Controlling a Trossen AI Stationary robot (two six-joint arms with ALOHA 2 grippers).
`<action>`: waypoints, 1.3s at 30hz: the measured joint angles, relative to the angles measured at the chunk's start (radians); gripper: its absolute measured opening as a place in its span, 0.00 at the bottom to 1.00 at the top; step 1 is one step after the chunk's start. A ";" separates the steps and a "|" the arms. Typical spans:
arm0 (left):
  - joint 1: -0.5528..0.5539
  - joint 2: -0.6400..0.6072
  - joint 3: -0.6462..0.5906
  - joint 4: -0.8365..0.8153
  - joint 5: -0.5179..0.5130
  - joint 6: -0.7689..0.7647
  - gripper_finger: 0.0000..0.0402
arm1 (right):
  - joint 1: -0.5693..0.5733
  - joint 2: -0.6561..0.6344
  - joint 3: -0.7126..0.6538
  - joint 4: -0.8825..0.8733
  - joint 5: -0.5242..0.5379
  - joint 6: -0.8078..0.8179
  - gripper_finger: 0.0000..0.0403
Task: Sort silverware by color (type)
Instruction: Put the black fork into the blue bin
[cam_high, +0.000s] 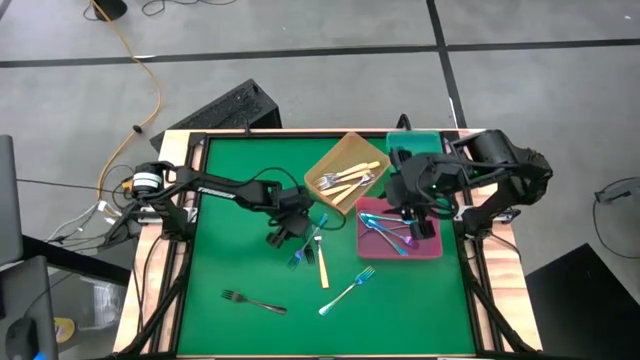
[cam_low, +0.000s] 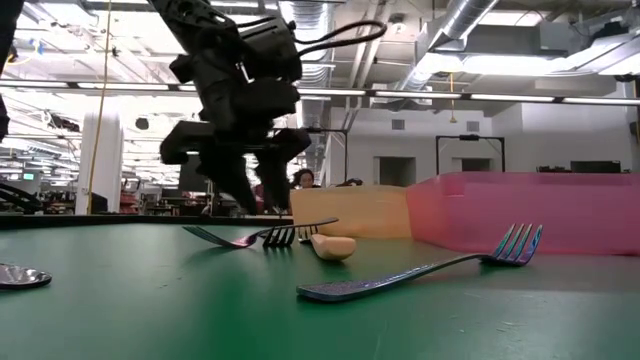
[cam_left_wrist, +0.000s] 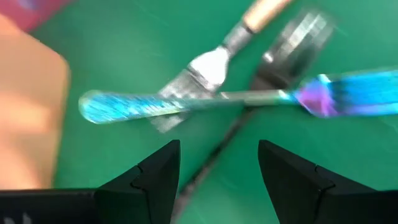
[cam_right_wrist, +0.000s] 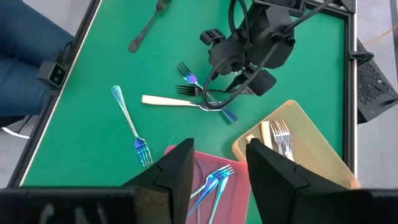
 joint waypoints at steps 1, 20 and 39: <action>0.002 0.000 0.000 -0.022 0.003 0.015 0.50 | 0.003 0.000 0.000 0.000 0.000 0.007 0.42; 0.035 0.089 -0.010 0.029 0.102 0.179 0.45 | 0.020 0.001 0.000 0.000 0.002 0.075 0.42; 0.036 0.127 0.016 -0.015 0.109 0.144 0.02 | 0.020 0.001 0.000 0.001 0.002 0.104 0.42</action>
